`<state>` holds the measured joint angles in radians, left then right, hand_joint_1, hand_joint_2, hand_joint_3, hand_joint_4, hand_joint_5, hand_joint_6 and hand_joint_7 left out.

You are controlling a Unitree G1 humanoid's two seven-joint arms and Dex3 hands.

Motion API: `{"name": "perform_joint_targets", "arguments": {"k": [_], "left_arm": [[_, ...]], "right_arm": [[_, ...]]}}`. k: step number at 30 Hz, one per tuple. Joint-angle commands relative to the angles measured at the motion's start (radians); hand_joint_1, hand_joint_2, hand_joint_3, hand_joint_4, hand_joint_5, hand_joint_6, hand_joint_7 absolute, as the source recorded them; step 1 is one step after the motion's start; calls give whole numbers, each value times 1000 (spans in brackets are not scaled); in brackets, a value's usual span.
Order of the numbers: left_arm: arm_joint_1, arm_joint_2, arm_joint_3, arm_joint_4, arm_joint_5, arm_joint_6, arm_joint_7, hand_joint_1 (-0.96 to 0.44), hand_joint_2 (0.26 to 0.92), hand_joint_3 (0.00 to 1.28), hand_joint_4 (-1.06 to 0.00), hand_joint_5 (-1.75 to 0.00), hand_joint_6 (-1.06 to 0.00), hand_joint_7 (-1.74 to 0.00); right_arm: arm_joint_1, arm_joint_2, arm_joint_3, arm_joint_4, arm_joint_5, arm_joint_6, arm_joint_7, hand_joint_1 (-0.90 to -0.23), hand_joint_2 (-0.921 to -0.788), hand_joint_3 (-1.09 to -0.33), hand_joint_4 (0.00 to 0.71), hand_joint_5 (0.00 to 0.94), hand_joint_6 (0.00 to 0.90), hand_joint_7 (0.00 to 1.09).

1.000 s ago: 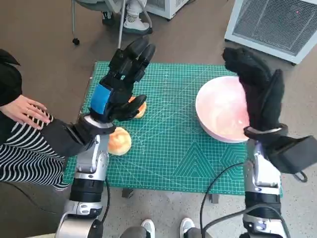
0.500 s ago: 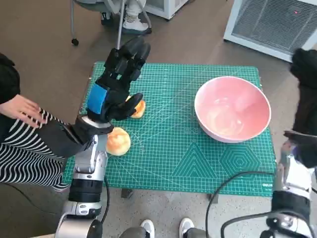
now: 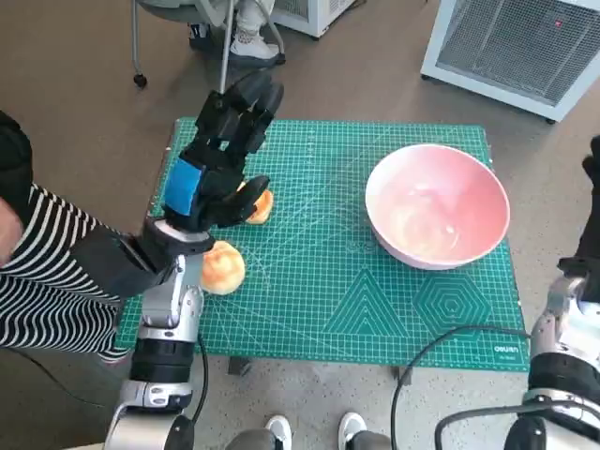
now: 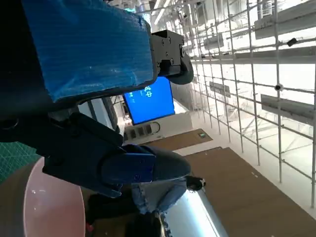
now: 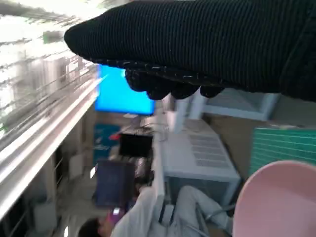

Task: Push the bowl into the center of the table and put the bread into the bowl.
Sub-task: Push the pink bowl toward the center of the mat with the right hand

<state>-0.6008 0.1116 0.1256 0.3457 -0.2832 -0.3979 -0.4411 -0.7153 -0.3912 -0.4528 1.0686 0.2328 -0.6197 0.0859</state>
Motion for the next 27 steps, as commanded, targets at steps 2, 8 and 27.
{"name": "perform_joint_targets", "arguments": {"k": [2, 8, 27], "left_arm": [[5, 8, 1, -1, 13, -18, 7, -744, 921, 356, -186, -27, 1, -627], [4, 16, 4, 3, 16, -21, 5, -744, 921, 355, -188, -26, 1, -618], [31, 51, 16, -18, 4, -23, -7, -732, 921, 339, -184, -20, 1, -606]], "right_arm": [[-18, -1, -15, 107, 26, 70, 19, -685, -921, -925, 57, 3, -1, 432], [-42, 13, -20, 159, 28, 126, 20, -676, -921, -929, 66, 7, 1, 423], [-109, 121, -11, 224, 31, 235, 56, -666, -921, -922, 78, 4, 39, 334]]}}
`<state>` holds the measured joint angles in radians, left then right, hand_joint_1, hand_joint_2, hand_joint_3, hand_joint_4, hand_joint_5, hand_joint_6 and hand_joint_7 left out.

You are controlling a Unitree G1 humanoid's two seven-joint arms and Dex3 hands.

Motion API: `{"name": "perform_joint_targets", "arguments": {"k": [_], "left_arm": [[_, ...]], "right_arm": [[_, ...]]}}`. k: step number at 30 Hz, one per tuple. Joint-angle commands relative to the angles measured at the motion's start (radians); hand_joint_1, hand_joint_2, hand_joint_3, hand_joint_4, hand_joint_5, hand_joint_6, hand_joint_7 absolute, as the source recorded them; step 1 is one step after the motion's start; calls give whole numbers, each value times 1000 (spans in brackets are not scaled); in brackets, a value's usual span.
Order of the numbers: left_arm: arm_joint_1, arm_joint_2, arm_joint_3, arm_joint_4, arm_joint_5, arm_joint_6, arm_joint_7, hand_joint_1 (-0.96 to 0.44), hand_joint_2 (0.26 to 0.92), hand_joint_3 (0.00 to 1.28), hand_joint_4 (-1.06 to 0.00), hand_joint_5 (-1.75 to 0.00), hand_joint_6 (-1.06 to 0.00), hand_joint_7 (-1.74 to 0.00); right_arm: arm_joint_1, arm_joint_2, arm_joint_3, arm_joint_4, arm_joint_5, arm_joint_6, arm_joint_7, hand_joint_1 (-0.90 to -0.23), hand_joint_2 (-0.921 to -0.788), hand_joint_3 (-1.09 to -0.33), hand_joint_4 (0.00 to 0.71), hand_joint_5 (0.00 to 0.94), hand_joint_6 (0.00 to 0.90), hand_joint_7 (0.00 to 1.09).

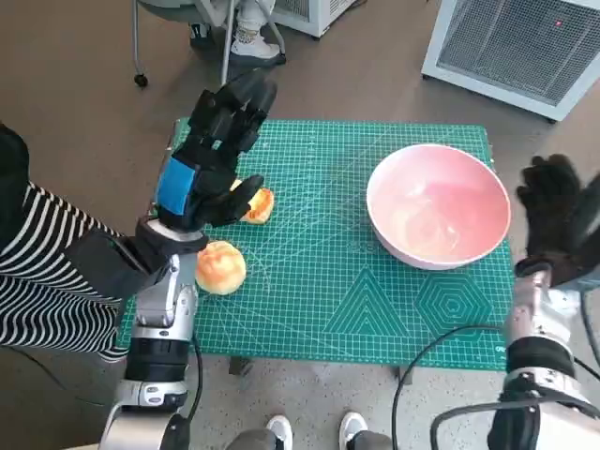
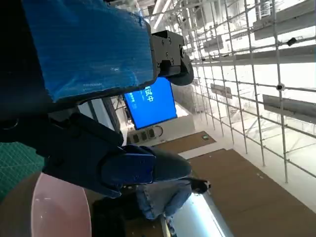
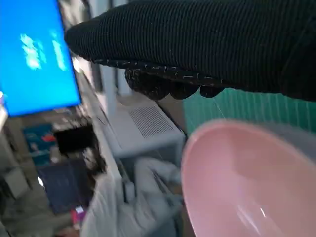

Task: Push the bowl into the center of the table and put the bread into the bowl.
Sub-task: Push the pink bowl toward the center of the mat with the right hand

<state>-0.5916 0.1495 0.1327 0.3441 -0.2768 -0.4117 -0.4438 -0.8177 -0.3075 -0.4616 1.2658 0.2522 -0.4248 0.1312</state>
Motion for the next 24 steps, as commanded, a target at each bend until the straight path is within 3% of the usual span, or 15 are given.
{"name": "perform_joint_targets", "arguments": {"k": [1, 15, 24], "left_arm": [[26, 15, 9, -21, -4, -8, -4, -735, 921, 337, -183, -19, 1, -603], [67, 35, 21, -43, 1, -25, 4, -747, 921, 330, -184, -10, -22, -543], [86, 41, 24, -47, 13, -42, 20, -748, 921, 346, -186, -5, -55, -486]], "right_arm": [[-9, 43, -5, 28, 14, 44, 13, -671, -921, -908, 88, 6, 56, 325], [-59, 123, -15, 40, 35, 94, 38, -698, -921, -858, 102, 3, 99, 274], [-91, 173, -54, 40, 82, 122, 58, -694, -921, -894, 107, 4, 118, 260]]}}
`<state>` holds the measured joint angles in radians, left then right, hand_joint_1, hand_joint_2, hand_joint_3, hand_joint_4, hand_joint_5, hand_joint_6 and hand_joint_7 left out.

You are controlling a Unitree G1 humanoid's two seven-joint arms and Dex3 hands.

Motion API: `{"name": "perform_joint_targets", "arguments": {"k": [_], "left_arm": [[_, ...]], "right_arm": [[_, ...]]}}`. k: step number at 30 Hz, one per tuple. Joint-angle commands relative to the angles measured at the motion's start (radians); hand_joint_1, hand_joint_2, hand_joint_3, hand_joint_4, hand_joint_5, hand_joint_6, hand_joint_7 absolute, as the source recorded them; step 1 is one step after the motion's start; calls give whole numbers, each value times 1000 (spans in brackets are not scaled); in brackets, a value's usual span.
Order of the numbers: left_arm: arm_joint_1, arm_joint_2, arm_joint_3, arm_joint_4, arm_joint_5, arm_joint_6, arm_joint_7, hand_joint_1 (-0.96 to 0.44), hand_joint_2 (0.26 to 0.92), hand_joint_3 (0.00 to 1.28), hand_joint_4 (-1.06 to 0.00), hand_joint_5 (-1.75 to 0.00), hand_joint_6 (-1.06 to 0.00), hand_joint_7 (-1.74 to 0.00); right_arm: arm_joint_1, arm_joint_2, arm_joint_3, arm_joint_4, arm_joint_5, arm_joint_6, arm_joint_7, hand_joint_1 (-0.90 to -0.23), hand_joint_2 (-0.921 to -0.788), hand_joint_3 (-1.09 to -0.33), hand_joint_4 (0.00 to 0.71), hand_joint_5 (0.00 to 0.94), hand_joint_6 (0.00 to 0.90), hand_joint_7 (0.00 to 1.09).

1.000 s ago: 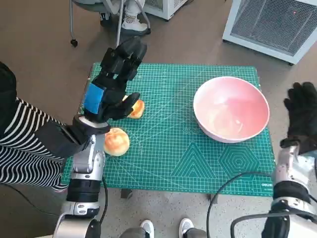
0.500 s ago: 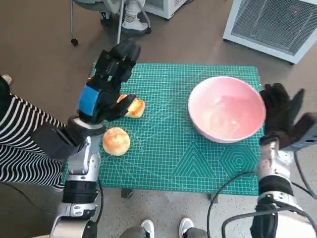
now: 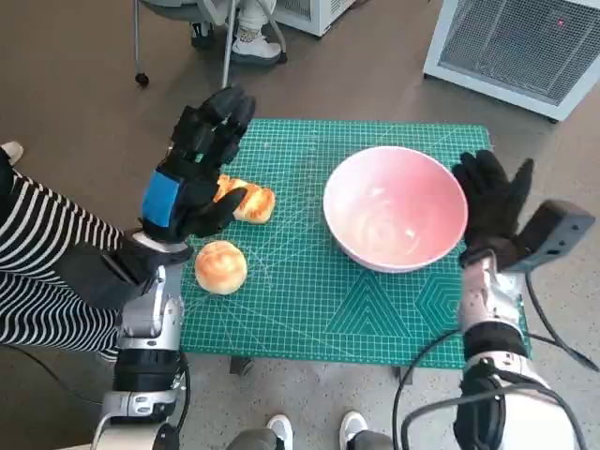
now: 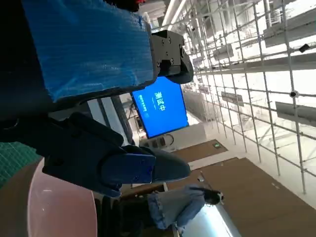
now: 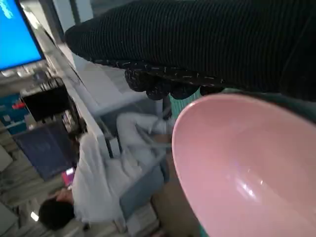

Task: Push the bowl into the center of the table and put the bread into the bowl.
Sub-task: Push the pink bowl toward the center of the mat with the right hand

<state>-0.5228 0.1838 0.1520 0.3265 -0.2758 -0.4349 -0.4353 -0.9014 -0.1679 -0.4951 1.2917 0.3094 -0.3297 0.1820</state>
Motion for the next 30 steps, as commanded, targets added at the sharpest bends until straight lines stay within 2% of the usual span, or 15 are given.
{"name": "perform_joint_targets", "arguments": {"k": [1, 10, 17, 25, 27, 30], "left_arm": [[19, 7, 4, -30, 13, -20, 14, -748, 921, 349, -187, -4, -62, -469], [32, 12, 4, -44, 19, -17, 32, -749, 921, 356, -185, -1, -78, -430], [39, 7, 0, -50, 25, -16, 46, -750, 921, 356, -182, 0, -79, -418], [50, -6, -10, -58, 37, -20, 63, -751, 921, 354, -184, -1, -86, -407], [50, -7, -11, -57, 39, -21, 65, -751, 921, 353, -183, -1, -87, -404], [47, -12, -15, -54, 41, -22, 68, -751, 921, 353, -182, 0, -89, -400]], "right_arm": [[-11, 40, -24, 14, 31, 28, 8, -697, -921, -893, 108, 4, 123, 261], [-49, 89, -50, 18, 66, 47, 17, -688, -921, -884, 92, 0, 131, 255], [-72, 115, -66, 24, 73, 66, 21, -677, -921, -869, 81, 0, 121, 243], [-74, 99, -57, 17, 63, 65, 43, -676, -921, -855, 73, 1, 119, 235], [-73, 93, -50, 12, 57, 57, 48, -677, -921, -854, 73, 1, 119, 234], [-71, 77, -25, -4, 32, 25, 55, -687, -921, -834, 74, 2, 121, 233]]}}
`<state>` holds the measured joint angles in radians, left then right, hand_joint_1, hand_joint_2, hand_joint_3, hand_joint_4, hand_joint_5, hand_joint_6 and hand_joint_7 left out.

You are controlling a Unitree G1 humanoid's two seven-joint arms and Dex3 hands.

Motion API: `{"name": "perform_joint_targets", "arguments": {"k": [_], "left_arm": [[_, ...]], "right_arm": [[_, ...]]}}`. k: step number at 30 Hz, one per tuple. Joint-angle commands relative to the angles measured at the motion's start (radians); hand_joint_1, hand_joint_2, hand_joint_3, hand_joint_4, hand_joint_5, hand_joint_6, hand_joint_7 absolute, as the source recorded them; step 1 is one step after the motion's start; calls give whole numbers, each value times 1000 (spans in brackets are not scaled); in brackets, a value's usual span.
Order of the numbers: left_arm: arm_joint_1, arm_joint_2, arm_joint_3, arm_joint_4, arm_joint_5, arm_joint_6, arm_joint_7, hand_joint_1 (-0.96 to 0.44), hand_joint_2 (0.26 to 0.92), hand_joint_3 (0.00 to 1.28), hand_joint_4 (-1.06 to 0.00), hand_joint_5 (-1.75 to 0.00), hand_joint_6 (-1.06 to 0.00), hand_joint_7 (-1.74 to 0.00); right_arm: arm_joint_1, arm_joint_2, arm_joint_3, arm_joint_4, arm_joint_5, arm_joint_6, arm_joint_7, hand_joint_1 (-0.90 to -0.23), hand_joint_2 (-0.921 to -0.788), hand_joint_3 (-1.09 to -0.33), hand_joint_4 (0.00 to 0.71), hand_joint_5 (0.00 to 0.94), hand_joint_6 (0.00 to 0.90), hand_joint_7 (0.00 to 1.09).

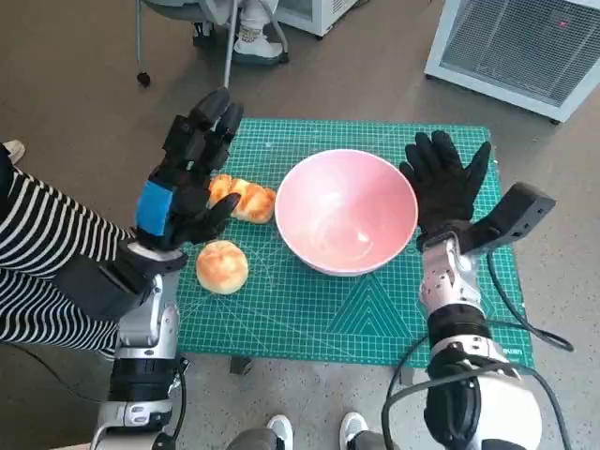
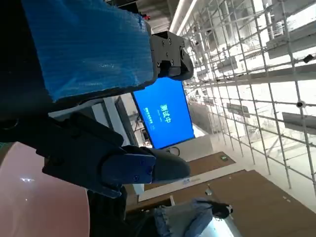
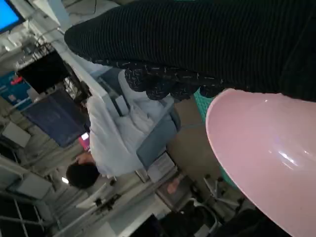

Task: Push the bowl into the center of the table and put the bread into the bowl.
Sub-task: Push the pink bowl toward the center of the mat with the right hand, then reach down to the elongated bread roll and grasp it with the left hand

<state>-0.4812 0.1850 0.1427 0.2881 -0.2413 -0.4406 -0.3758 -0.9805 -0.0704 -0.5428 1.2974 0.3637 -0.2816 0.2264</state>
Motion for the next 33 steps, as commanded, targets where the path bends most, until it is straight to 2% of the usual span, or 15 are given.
{"name": "perform_joint_targets", "arguments": {"k": [1, 2, 3, 8, 10, 12, 15, 21, 24, 27, 33], "left_arm": [[5, -14, -7, -16, 7, -16, 10, -751, 921, 354, -180, 0, -89, -398], [4, -16, -10, -17, 9, -16, 13, -750, 921, 354, -179, 0, -89, -397], [3, -19, -13, -18, 12, -15, 16, -750, 921, 354, -179, 0, -89, -396], [-5, -28, -23, -18, 19, -11, 26, -746, 921, 357, -176, 0, -90, -389], [-11, -33, -27, -16, 21, -9, 29, -746, 921, 358, -175, 0, -90, -388], [-18, -39, -32, -15, 22, -5, 31, -744, 921, 360, -175, 0, -91, -386], [-31, -49, -41, -16, 19, 2, 30, -742, 921, 363, -175, 0, -90, -386], [-53, -61, -58, -28, 5, 23, 27, -743, 921, 352, -176, -1, -71, -431], [-62, -66, -64, -39, 1, 35, 24, -745, 921, 350, -178, -1, -31, -516], [-74, -69, -71, -56, 1, 50, 17, -755, 921, 351, -178, -1, -9, -560], [-99, -68, -74, -72, -15, 67, -7, -746, 921, 356, -177, 0, 0, -583]], "right_arm": [[9, -24, 30, -13, -30, -33, 12, -695, -921, -826, 78, 3, 122, 233], [10, -30, 44, -20, -45, -50, 13, -700, -921, -820, 80, 4, 124, 233], [15, -40, 70, -31, -73, -82, 13, -703, -921, -818, 84, 6, 124, 233], [33, -70, 150, -65, -151, -181, 20, -719, -921, -827, 114, 18, 139, 238], [43, -84, 181, -90, -179, -232, 33, -723, -921, -826, 120, 19, 143, 240], [54, -97, 203, -121, -196, -283, 51, -727, -921, -818, 127, 20, 150, 245], [89, -105, 221, -209, -190, -372, 104, -735, -921, -792, 151, 28, 187, 266], [167, -107, 273, -369, -189, -455, 156, -774, -921, -765, 169, 27, 203, 283], [208, -112, 295, -457, -180, -457, 175, -789, -921, -785, 170, 23, 188, 283], [259, -110, 317, -571, -155, -429, 201, -805, -921, -797, 177, 23, 186, 291], [332, -104, 351, -735, -129, -371, 219, -820, -921, -780, 176, 4, 127, 398]]}}
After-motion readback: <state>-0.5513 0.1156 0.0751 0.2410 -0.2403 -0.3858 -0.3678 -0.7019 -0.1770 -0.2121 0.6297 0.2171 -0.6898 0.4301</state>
